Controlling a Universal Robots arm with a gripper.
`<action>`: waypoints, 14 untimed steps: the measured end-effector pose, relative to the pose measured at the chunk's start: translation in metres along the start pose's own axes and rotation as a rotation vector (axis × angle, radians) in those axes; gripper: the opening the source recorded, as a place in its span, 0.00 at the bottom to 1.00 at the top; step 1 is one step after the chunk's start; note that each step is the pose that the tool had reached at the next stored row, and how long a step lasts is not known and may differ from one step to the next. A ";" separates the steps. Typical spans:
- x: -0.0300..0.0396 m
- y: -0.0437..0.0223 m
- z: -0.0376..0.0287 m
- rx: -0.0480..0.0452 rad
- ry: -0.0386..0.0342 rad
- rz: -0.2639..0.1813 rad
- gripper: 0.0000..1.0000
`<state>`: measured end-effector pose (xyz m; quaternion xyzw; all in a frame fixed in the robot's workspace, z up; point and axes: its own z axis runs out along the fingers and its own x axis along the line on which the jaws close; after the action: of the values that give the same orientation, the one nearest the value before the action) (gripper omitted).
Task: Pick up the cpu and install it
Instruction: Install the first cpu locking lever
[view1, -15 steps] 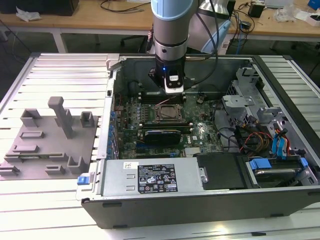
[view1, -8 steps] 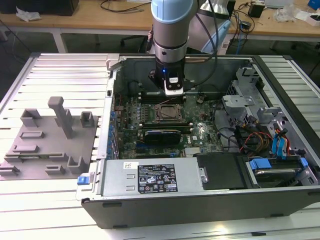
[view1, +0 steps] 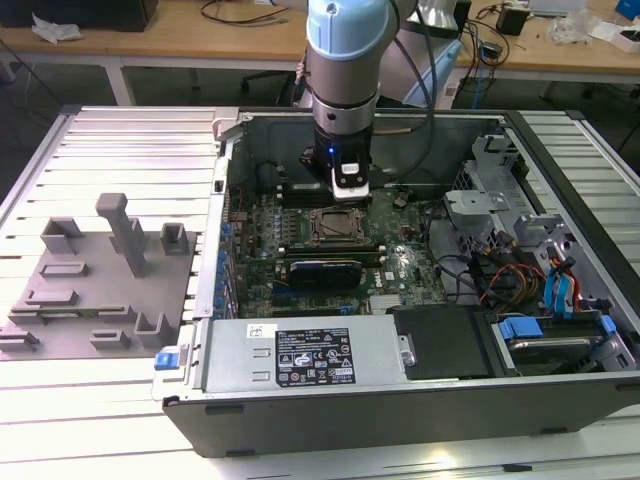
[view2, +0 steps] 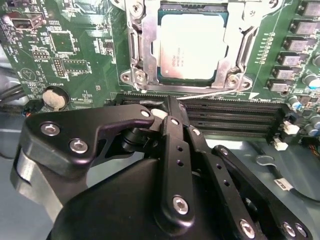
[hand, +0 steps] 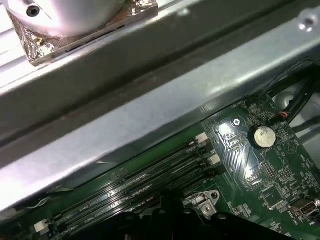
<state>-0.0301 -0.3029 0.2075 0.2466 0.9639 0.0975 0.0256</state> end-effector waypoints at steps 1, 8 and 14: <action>0.0000 -0.0002 0.0008 0.0014 -0.0008 0.000 0.11; -0.0015 -0.0004 0.0065 0.0258 -0.0139 0.000 0.11; -0.0060 0.0017 0.0089 0.0274 -0.0156 0.002 0.11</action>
<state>-0.0231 -0.3028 0.1992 0.2485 0.9647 0.0824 0.0296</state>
